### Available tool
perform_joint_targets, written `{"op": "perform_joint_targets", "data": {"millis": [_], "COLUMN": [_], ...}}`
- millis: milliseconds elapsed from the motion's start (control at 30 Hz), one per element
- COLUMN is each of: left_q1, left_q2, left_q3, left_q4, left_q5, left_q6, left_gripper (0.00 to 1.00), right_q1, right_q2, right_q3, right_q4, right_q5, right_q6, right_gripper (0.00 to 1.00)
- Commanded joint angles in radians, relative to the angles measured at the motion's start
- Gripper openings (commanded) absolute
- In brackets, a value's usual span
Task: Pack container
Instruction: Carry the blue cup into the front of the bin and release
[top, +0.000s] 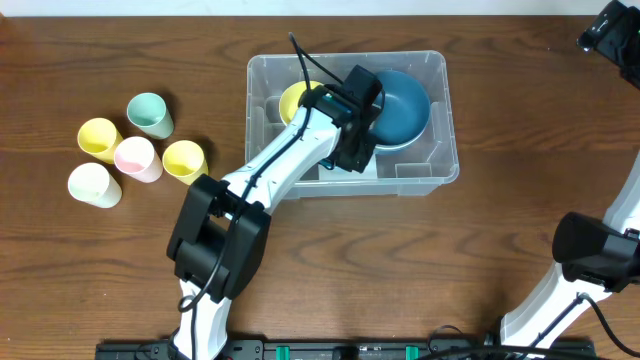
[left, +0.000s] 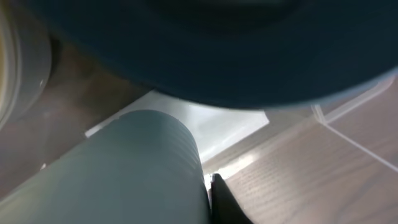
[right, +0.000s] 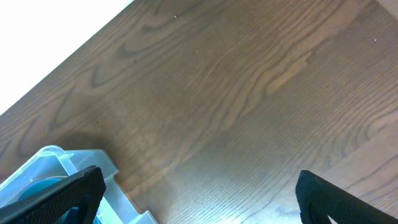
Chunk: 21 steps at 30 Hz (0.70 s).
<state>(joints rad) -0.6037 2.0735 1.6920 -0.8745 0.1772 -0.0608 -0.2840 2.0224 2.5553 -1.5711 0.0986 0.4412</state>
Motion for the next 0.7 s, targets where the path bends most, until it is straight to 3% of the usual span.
{"op": "perform_joint_targets", "data": {"millis": [0, 33, 133, 400, 567, 667], "left_q1": [0.001, 0.001, 0.001, 0.008, 0.01, 0.025], "left_q2": [0.005, 0.005, 0.005, -0.056, -0.204, -0.327], "left_q3": [-0.004, -0.004, -0.004, 0.04, 0.088, 0.089], "left_q4": [0.007, 0.009, 0.008, -0.007, -0.034, -0.073], "left_q5": [-0.002, -0.002, -0.002, -0.005, -0.013, -0.12], "left_q6": [0.008, 0.008, 0.009, 0.008, 0.016, 0.005], "left_gripper": [0.41, 0.55, 0.8, 0.88, 0.88, 0.88], "right_q1": [-0.004, -0.004, -0.004, -0.004, -0.004, -0.004], "right_q2": [0.011, 0.011, 0.011, 0.011, 0.011, 0.011], "right_q3": [0.006, 0.006, 0.006, 0.006, 0.006, 0.006], "right_q4": [0.0, 0.0, 0.0, 0.0, 0.0, 0.0], "right_q5": [0.002, 0.002, 0.002, 0.002, 0.002, 0.002], "right_q6": [0.014, 0.014, 0.014, 0.014, 0.014, 0.014], "right_gripper": [0.99, 0.99, 0.99, 0.99, 0.99, 0.99]}}
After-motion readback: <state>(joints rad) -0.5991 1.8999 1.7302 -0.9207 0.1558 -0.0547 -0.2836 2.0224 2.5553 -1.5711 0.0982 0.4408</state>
